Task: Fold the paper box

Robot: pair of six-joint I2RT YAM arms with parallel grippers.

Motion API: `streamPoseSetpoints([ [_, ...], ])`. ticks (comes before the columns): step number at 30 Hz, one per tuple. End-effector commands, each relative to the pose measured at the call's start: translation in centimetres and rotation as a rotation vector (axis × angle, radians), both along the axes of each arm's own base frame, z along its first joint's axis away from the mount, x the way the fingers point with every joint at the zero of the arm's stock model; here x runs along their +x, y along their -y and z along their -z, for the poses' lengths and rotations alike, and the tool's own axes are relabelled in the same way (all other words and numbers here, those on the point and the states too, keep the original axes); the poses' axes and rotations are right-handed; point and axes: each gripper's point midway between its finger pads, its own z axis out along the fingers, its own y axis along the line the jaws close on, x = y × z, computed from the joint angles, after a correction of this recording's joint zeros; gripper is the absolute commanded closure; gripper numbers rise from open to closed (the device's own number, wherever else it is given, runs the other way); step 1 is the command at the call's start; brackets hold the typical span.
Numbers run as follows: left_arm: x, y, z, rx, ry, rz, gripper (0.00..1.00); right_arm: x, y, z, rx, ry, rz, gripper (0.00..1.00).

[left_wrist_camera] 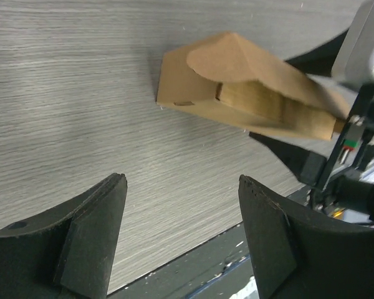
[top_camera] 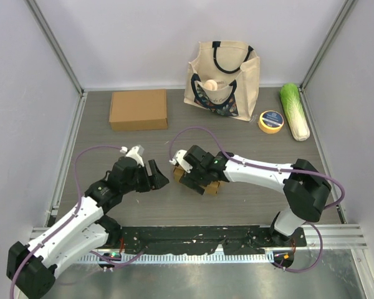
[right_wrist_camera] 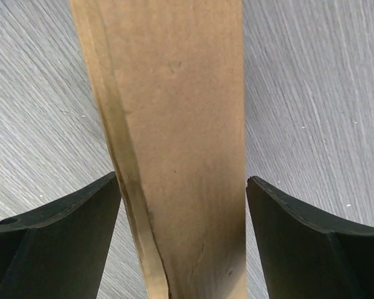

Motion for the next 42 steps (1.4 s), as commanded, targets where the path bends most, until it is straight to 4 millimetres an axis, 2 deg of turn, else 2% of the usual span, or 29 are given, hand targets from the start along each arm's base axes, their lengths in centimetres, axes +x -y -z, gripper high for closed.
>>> streamPoseSetpoints([
  [1,1.3,0.8,-1.9,0.099,0.148,0.04,0.25,0.5,-0.7,-3.0,0.088,0.053,0.035,0.13],
  [3,1.7,1.1,-2.6,0.117,0.189,0.055,0.26,0.6,-0.1,-3.5,0.099,0.073,0.064,0.12],
  [6,2.7,1.8,-3.1,0.129,0.248,0.086,0.34,0.8,0.4,-4.4,0.141,0.087,0.129,0.11],
  [7,3.1,1.9,-3.1,0.136,0.259,0.088,0.42,0.7,0.4,-4.5,0.161,0.083,0.154,0.11],
  [8,3.5,2.1,-2.9,0.156,0.267,0.101,0.44,0.8,0.7,-4.6,0.17,0.098,0.176,0.11],
  [10,4.2,2.4,-3.1,0.174,0.289,0.111,0.46,0.5,1.1,-4.9,0.216,0.105,0.194,0.11],
  [11,4.7,2.7,-3.3,0.195,0.31,0.141,0.46,0.3,1.6,-4.4,0.215,0.106,0.209,0.11],
  [13,4.8,4.0,-4.2,0.156,0.322,0.215,0.46,0.4,1.6,-5.0,0.241,0.12,0.22,0.11],
  [15,5.3,4.5,-3.8,0.171,0.308,0.253,0.45,0.8,1.9,-5.2,0.241,0.137,0.25,0.11],
  [16,5.9,4.6,-4.3,0.174,0.311,0.256,0.45,0.8,1.9,-5.4,0.247,0.139,0.251,0.11],
  [18,6.4,4.3,-3.4,0.224,0.273,0.262,0.46,1.0,2.1,-5.4,0.265,0.149,0.293,0.11],
  [20,7.2,4.4,-4.0,0.235,0.283,0.256,0.5,0.8,2.2,-5.3,0.29,0.143,0.319,0.12],
  [25,7.3,5.9,-3.4,0.237,0.239,0.348,0.56,0.5,2.0,-6.0,0.342,0.136,0.333,0.12],
  [31,6.6,6.3,-2.8,0.238,0.195,0.4,0.56,0.1,2.1,-6.4,0.368,0.137,0.327,0.12],
  [34,6.4,5.9,-2.6,0.249,0.187,0.389,0.48,0.0,2.2,-6.0,0.352,0.13,0.32,0.12],
  [36,6.4,5.6,-3.3,0.246,0.204,0.375,0.39,0.1,2.1,-5.7,0.349,0.127,0.32,0.12],
  [38,6.4,5.5,-3.9,0.243,0.231,0.372,0.36,0.1,2.0,-5.7,0.349,0.123,0.317,0.12],
  [42,7.5,6.0,-3.9,0.268,0.236,0.383,0.41,0.3,1.9,-5.7,0.345,0.131,0.318,0.12],
])
